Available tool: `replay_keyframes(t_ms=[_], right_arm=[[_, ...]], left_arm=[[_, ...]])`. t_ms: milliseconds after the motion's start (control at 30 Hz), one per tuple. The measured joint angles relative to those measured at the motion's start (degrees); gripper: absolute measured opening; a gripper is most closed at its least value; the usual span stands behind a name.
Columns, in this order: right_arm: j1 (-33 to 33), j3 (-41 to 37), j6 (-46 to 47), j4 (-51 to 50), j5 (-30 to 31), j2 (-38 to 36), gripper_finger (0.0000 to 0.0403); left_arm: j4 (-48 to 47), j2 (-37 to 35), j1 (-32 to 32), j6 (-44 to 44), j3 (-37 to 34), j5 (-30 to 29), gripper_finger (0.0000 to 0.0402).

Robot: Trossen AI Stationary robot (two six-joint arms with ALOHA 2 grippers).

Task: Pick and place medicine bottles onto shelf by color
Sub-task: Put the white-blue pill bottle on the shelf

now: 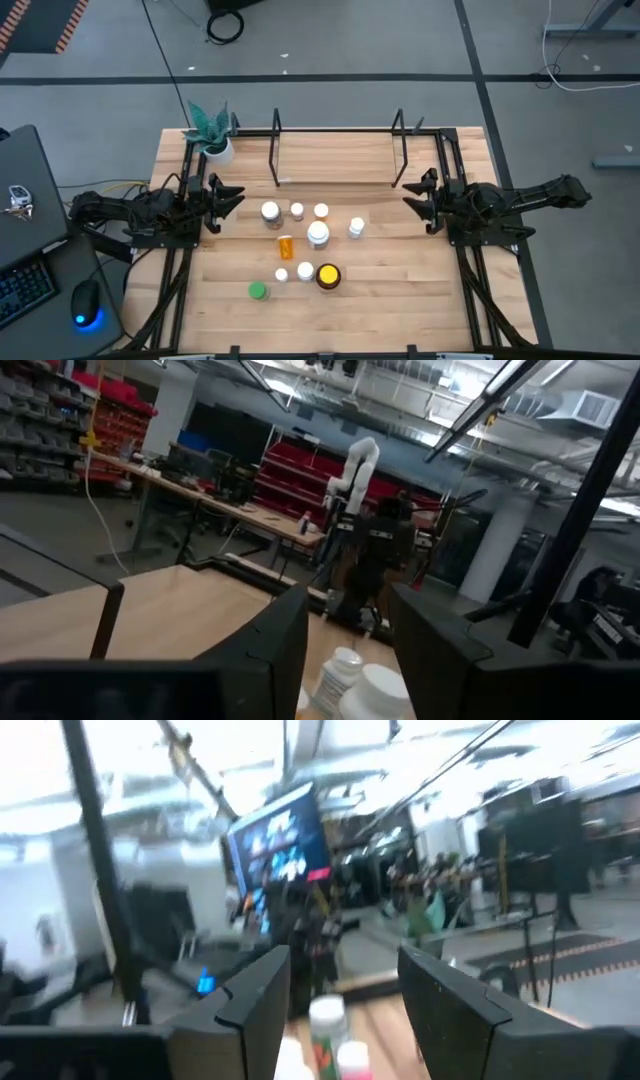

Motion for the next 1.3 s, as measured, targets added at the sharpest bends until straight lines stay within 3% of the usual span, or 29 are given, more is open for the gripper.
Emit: replay_keyframes(t_ms=[133,300,533,800,1167,1300], right_arm=[[-0.4,0.0,0.0,3.7,4.7,1.3,0.0195],[-4.3,0.6,-0.9,3.0,4.7,4.9,0.0193],[-10.6,6.2,0.6,-1.3,1.3,14.8,0.0188],[-12.5,10.3,4.3,-2.2,-2.8,29.9,0.0188],[-12.5,29.1,4.4,-29.4,-5.1,47.4,0.0190],[-12.5,35.4,2.6,-34.3,-8.2,53.1,0.0192]], left_arm=[[-0.2,0.0,-0.1,-2.2,0.0,0.4,0.0138],[-0.4,1.6,-0.1,-2.4,0.0,0.9,0.0137],[0.4,7.6,0.0,-1.5,0.0,-0.2,0.0134],[8.8,10.1,0.0,6.8,0.0,-0.7,0.0128],[6.0,10.2,-1.0,10.3,0.0,0.6,0.0116],[11.4,10.1,-1.3,16.4,0.0,0.7,0.0112]])
